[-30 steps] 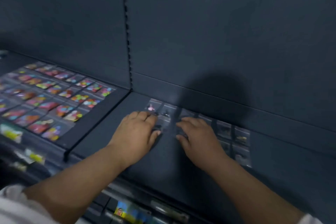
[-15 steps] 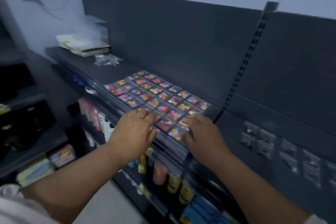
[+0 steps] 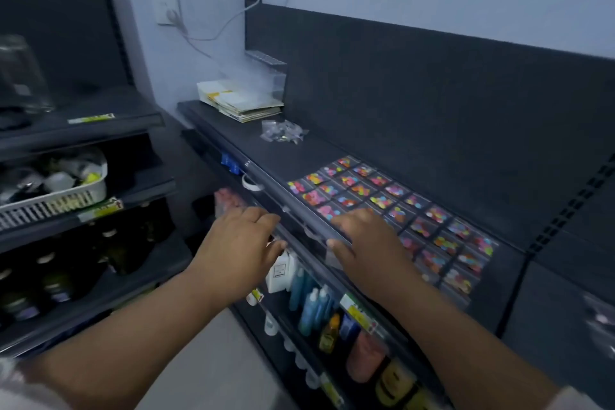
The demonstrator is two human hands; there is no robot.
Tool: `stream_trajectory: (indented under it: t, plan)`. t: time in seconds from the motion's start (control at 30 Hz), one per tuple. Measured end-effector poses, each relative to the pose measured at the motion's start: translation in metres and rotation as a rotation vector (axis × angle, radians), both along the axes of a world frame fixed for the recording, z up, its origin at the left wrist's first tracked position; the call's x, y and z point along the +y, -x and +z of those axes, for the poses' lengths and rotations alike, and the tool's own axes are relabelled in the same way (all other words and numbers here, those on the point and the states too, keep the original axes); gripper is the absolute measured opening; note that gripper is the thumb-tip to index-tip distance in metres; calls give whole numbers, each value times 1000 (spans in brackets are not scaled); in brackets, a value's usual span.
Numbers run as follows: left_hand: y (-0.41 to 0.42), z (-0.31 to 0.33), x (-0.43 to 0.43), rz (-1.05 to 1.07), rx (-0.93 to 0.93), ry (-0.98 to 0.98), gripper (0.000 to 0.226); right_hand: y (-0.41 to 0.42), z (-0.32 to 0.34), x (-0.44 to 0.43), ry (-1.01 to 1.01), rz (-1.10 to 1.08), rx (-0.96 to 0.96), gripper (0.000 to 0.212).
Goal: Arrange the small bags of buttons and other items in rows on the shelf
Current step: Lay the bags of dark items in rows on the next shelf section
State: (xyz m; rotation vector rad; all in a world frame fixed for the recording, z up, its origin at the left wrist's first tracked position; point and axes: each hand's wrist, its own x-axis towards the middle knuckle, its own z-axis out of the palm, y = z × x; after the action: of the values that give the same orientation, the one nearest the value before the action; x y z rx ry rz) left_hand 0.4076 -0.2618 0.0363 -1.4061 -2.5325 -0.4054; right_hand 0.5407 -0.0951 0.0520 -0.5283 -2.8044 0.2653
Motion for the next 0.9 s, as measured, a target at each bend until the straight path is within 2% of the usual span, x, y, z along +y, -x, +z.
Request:
stream_trajectory:
  t: [0.13,0.23,0.53,0.73,0.9]
  plan:
    - [37,-2,9,28,-20,4,52,47,-5,17,-3,9,24,39]
    - [73,-4,23,48,-8,12,47,85,-11,33,10,21,45,37]
    - [182,4,105,133,-35,30,49,202,-15,121,15,45,54,44]
    - [243,3,149,212,-223,-24,45,259,-13,162,23,13,-40,46]
    - [301,-5,183,243,-351,-79,47,305,-25,183,93,-35,-41,45]
